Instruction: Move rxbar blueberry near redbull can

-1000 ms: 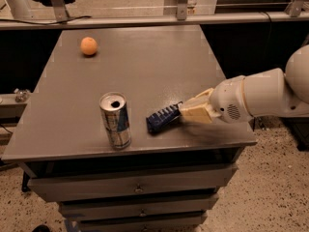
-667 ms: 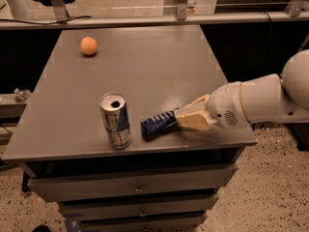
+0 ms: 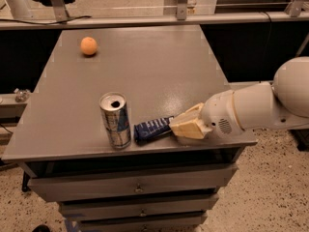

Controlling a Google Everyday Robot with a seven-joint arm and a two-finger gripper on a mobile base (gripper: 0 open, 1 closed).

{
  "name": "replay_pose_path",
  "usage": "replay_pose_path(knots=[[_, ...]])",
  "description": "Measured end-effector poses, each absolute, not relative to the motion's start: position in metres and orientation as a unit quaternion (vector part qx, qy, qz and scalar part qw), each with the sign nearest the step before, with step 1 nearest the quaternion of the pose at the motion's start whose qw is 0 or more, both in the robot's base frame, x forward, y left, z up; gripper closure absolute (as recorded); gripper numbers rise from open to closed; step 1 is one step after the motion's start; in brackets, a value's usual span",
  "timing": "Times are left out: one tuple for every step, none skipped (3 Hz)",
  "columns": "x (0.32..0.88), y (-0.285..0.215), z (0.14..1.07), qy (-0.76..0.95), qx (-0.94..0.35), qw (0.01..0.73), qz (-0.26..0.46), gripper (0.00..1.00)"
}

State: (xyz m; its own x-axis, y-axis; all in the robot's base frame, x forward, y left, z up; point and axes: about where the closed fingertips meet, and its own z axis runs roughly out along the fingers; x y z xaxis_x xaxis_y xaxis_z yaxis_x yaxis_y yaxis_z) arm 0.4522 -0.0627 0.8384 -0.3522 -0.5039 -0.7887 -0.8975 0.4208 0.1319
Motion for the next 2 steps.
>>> replay_pose_path(knots=[[0.4498, -0.0613, 0.8347, 0.771, -0.459, 0.337, 0.285, 0.59], [0.4503, -0.0615, 0.8338, 0.772, -0.462, 0.337, 0.279, 0.36]])
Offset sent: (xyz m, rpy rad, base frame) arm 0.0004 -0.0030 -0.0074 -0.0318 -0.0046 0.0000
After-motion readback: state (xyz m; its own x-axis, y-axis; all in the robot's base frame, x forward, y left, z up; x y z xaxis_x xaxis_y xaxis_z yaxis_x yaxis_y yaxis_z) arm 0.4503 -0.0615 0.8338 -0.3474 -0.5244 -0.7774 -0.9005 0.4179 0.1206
